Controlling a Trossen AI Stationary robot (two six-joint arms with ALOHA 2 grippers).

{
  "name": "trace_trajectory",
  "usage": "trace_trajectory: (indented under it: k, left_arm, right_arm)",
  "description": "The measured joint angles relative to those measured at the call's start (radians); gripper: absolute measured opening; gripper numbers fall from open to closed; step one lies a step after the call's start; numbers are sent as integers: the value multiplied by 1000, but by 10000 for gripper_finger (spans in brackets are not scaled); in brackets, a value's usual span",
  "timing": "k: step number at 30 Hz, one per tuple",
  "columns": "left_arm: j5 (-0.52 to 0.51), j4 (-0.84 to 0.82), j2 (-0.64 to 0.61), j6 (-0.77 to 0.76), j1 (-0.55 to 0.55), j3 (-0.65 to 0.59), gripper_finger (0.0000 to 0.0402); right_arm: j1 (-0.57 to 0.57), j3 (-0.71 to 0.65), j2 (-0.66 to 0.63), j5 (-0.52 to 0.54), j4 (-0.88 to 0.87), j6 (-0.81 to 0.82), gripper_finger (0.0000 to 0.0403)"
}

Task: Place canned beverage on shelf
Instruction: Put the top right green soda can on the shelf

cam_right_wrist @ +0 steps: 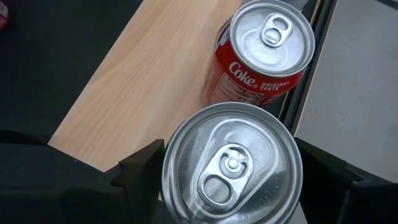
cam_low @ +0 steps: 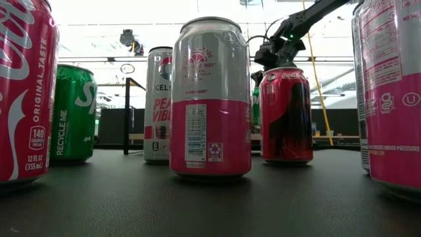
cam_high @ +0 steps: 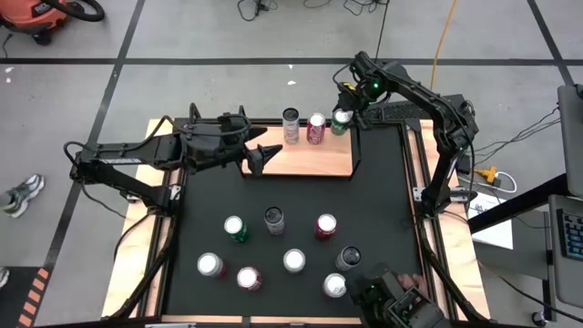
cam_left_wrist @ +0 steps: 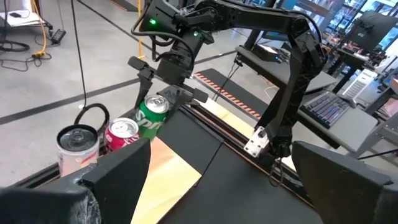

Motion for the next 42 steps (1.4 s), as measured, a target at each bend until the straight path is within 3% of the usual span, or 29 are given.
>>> trace_trajectory:
  k: [13, 42]
  left_arm:
    - [23, 0, 0, 5, 24, 0, 389]
    - [26, -8, 0, 22, 30, 0, 389]
  right_arm:
    - [6, -74, -3, -18, 73, 39, 267]
    - [5, -77, -2, 0, 79, 83, 297]
